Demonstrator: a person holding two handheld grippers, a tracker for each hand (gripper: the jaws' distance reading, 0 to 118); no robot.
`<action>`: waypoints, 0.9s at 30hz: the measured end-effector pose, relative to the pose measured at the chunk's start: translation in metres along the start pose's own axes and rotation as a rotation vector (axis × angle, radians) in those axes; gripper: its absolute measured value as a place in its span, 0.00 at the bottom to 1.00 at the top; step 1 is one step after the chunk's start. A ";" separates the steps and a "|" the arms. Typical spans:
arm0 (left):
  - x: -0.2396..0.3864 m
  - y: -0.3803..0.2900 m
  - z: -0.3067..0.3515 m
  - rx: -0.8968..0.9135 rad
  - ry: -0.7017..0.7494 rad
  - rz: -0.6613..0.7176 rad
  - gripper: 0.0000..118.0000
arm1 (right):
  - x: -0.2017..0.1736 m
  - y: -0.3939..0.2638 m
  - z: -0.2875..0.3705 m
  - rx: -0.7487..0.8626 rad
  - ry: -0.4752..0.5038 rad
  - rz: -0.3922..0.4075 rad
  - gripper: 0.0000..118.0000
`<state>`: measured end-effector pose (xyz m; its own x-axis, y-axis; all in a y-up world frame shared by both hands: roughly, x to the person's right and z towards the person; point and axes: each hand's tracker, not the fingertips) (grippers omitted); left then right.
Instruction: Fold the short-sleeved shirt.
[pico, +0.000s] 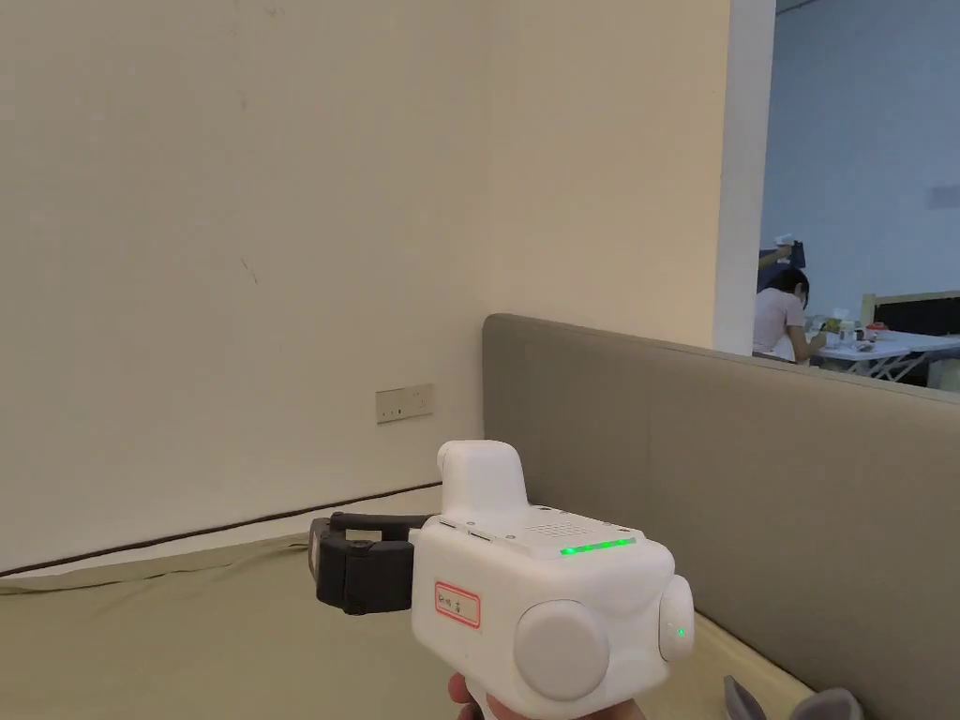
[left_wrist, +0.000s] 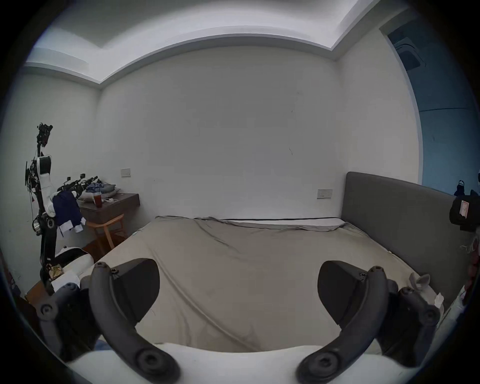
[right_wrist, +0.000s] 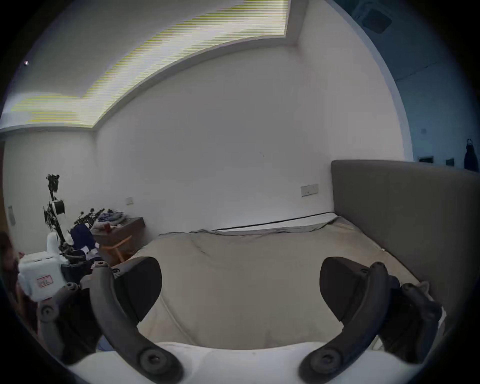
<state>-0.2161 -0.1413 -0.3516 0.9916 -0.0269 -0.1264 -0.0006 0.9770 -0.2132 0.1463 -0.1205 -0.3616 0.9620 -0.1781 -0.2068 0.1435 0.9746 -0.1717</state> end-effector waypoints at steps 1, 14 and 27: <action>0.000 0.000 0.002 0.001 0.000 0.000 1.00 | -0.005 0.000 0.001 0.006 -0.009 0.013 1.00; -0.005 0.000 0.003 0.016 0.008 -0.002 1.00 | -0.027 0.004 -0.004 -0.070 -0.087 -0.002 1.00; -0.004 -0.006 -0.001 -0.006 0.010 -0.006 1.00 | -0.040 -0.004 -0.007 -0.100 -0.200 0.093 1.00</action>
<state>-0.2204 -0.1476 -0.3511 0.9902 -0.0350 -0.1350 0.0046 0.9756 -0.2193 0.1052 -0.1184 -0.3596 0.9983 -0.0481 -0.0328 0.0380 0.9654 -0.2578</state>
